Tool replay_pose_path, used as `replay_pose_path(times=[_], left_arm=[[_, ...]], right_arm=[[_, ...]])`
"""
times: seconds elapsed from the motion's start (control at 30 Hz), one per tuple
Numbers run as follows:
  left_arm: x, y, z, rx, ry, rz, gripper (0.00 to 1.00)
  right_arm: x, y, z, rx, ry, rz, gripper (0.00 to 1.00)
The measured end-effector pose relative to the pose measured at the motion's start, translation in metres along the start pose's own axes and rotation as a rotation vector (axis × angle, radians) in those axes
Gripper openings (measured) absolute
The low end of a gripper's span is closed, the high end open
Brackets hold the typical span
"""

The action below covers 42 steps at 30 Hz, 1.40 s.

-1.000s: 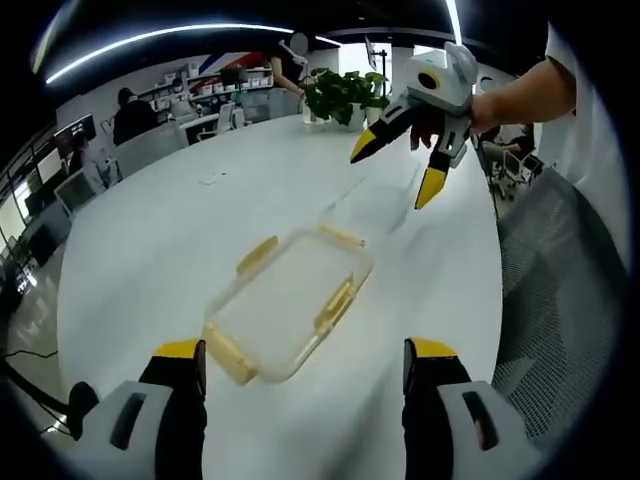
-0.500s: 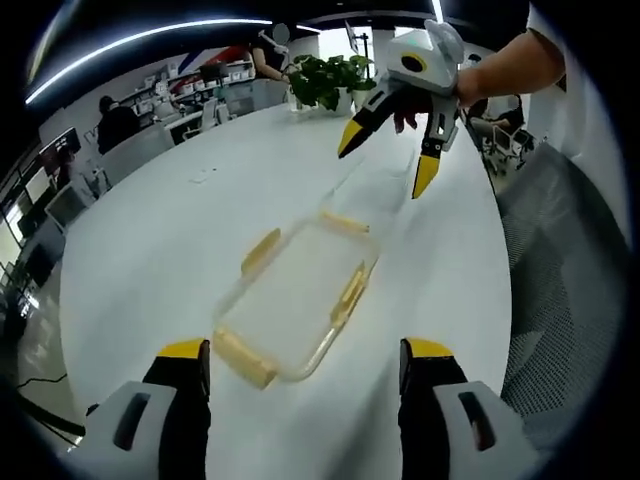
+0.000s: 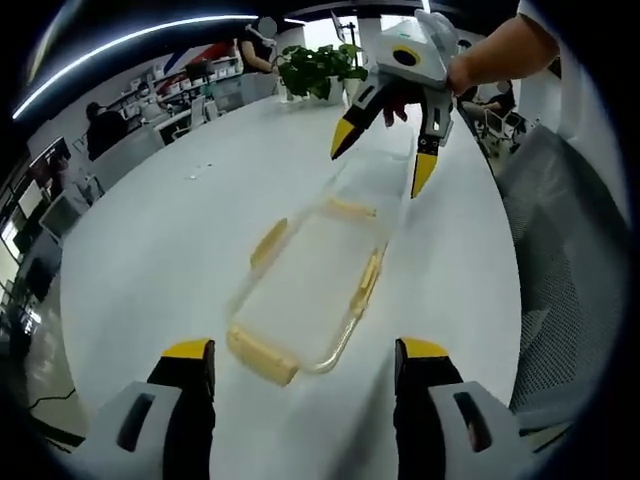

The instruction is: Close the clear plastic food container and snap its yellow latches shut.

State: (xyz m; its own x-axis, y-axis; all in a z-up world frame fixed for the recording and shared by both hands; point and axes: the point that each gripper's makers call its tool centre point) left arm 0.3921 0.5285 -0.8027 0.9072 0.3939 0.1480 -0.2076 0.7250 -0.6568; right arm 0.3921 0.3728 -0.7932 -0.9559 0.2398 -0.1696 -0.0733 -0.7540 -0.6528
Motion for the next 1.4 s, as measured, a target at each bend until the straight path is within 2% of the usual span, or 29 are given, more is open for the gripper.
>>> replay_pose_path(times=[0.33, 0.5, 0.97, 1.4], left_arm=[[0.000, 0.003, -0.003, 0.025, 0.022, -0.029, 0.70], [0.004, 0.004, -0.004, 0.039, 0.029, -0.047, 0.69], [0.011, 0.012, -0.011, 0.125, 0.067, -0.185, 0.65], [0.019, 0.017, -0.017, 0.158, 0.085, -0.227, 0.64]], right_arm=[[-0.002, 0.001, -0.007, 0.018, -0.017, 0.011, 0.59], [0.000, 0.002, -0.012, 0.041, -0.035, 0.044, 0.58], [0.001, 0.008, -0.023, 0.087, -0.072, 0.072, 0.57], [-0.002, 0.012, -0.031, 0.125, -0.092, 0.110, 0.56]])
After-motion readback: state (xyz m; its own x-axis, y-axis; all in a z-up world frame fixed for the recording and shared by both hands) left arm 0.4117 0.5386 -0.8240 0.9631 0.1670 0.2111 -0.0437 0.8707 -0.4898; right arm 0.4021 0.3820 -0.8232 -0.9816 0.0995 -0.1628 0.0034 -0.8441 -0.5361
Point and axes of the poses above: the point that each gripper's makers call its tool centre point, and the gripper's own axes: z roughly backward along the fingers, x roughly to its left, y roughly out of its underside
